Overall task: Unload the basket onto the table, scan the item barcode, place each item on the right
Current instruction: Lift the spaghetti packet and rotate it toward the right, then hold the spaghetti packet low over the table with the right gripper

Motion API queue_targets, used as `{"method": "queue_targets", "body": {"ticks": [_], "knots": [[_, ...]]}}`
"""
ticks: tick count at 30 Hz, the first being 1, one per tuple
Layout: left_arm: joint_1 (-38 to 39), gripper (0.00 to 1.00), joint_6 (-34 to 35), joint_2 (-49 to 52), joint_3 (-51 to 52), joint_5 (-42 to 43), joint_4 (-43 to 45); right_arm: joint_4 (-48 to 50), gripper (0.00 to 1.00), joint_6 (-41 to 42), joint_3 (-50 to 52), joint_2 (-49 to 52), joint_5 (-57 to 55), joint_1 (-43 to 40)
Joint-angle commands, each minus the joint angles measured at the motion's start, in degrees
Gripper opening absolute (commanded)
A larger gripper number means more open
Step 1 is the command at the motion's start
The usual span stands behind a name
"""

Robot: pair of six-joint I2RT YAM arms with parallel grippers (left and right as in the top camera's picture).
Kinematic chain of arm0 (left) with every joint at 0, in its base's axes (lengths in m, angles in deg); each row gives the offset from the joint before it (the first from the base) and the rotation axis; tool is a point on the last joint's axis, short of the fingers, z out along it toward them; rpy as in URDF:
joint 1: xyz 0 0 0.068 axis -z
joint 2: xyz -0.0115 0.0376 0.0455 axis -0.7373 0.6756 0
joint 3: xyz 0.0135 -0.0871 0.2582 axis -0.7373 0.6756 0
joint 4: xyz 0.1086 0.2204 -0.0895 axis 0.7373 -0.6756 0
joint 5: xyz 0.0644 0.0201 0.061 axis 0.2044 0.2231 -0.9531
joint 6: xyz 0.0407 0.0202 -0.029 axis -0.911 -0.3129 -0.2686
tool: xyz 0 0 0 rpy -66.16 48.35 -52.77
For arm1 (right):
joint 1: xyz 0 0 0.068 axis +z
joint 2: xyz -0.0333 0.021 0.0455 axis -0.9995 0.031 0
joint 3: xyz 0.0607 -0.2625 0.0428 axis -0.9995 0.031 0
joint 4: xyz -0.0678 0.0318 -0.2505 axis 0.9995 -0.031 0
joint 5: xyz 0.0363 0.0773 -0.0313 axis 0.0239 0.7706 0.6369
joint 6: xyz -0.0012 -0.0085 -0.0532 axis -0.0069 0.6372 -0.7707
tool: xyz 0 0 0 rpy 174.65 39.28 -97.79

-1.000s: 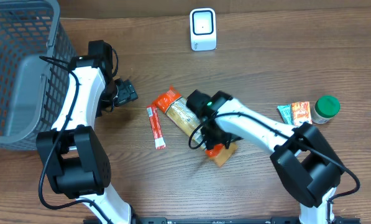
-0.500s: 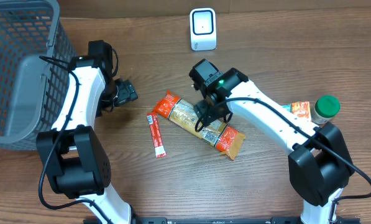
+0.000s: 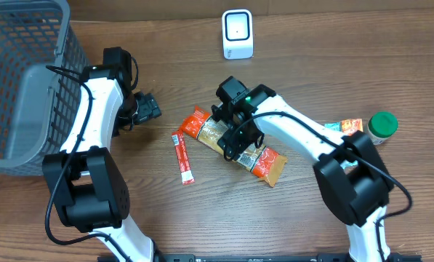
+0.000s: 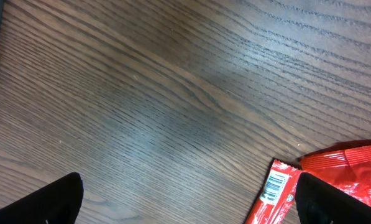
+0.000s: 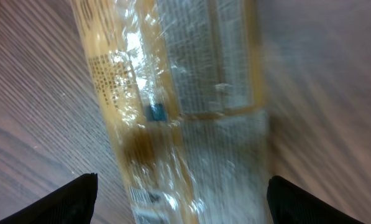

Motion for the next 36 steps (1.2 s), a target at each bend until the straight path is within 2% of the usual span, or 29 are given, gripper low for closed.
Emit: {"method": "queue_targets", "body": {"ticks": [1,3,5,7,9,11,12,13,14,18,34,36], "knots": [[0.17,1.00,-1.53,-0.96,-0.11,-0.26,0.04,0.83,0.88,-1.70,-0.72,2.14,2.12,0.37],[0.17,1.00,-1.53,-0.96,-0.11,-0.28,0.04,1.75,0.88,-1.73,-0.46,2.91,0.59,0.37],[0.15,1.00,-1.53,-0.96,-0.11,-0.28,0.04,1.97,0.80,-1.70,-0.42,3.04,-1.84,0.37],[0.13,1.00,-1.53,-0.96,-0.11,-0.28,0.04,1.92,0.66,-1.73,-0.44,3.02,-2.80,0.37],[0.15,1.00,-1.53,-0.96,-0.11,-0.28,0.04,1.77,0.62,-1.70,-0.44,2.95,-2.71,0.37],[0.17,1.00,-1.53,-0.96,-0.11,-0.28,0.04,1.77,0.65,-1.73,-0.44,2.95,-2.73,0.37],[0.17,1.00,-1.53,-0.96,-0.11,-0.28,0.02,1.84,0.72,-1.73,-0.44,2.95,-2.75,0.37],[0.17,1.00,-1.53,-0.96,-0.11,-0.28,0.04,1.99,0.86,-1.73,-0.44,2.95,-2.86,0.37],[0.17,1.00,-1.53,-0.96,-0.11,-0.28,0.04,2.21,0.90,-1.73,-0.44,2.95,-3.26,0.37],[0.13,1.00,-1.53,-0.96,-0.11,-0.26,0.04,4.24,1.00,-1.73,-0.44,2.95,-6.69,0.37],[0.13,1.00,-1.53,-0.96,-0.11,-0.26,0.04,6.69,1.00,-1.75,2.51,3.04,-2.73,0.37],[0.13,1.00,-1.53,-0.96,-0.11,-0.28,0.04,6.67,0.96,-1.70,2.82,3.04,-2.69,0.37]]}}
